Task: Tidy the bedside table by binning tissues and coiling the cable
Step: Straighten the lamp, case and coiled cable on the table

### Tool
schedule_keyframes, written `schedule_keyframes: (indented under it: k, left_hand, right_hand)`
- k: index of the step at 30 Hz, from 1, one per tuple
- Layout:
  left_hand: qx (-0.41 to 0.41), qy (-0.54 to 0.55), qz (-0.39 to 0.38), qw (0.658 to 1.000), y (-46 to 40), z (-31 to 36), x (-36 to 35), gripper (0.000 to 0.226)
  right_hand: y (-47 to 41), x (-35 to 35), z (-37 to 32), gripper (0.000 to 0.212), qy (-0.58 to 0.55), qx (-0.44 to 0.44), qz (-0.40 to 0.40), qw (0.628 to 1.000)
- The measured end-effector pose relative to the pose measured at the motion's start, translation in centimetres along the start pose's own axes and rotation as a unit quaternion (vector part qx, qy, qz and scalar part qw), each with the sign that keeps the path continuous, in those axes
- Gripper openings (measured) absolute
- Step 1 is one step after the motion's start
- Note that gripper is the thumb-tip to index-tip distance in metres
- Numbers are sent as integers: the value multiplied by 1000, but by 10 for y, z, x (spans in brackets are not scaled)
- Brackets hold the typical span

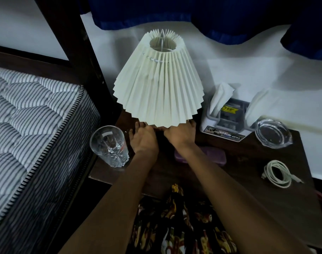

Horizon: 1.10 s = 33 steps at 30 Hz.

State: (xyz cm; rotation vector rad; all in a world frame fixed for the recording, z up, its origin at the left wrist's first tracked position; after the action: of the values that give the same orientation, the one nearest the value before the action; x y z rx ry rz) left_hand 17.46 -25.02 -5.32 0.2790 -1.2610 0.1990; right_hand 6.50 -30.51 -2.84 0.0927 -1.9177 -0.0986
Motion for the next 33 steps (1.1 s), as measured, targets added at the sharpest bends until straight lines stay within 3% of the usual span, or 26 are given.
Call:
schedule_keyframes:
  k: [8, 13, 17, 20, 23, 28, 33]
  left_hand:
    - [12, 29, -8, 999, 5, 1, 5, 38]
    - [7, 79, -55, 995, 14, 3, 0, 44]
    - [0, 123, -75, 989, 31, 11, -1, 61]
    - [-10, 159, -90, 983, 46, 20, -2, 77]
    - [-37, 185, -125, 974, 62, 33, -4, 77]
    - [-157, 209, -142, 955, 84, 64, -5, 78]
    - [-172, 194, -116, 959, 86, 75, -5, 78]
  right_hand:
    - [6, -9, 3, 39, 31, -4, -22, 999]
    - [3, -1, 9, 51, -10, -13, -125, 992]
    - [4, 7, 18, 51, 4, 40, -198, 979]
    - [16, 33, 48, 53, -79, 41, -193, 977]
    - [37, 57, 98, 58, -129, 43, -162, 977]
    - [71, 52, 158, 79, -124, 42, -183, 974]
    - [68, 43, 174, 73, -176, 24, -148, 973]
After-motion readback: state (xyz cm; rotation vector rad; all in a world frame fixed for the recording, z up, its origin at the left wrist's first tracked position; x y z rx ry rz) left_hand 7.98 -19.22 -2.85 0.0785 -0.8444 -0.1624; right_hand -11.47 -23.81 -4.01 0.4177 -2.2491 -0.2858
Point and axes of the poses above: each hand's wrist, its own y-axis away from the middle knuckle, its own x-axis out of the back of the hand, z = x × y, the point moved 7 cm from there along -y, towards the middle knuckle, and after that the axes turned 14 degrees about -x, right-handed, at the moved point
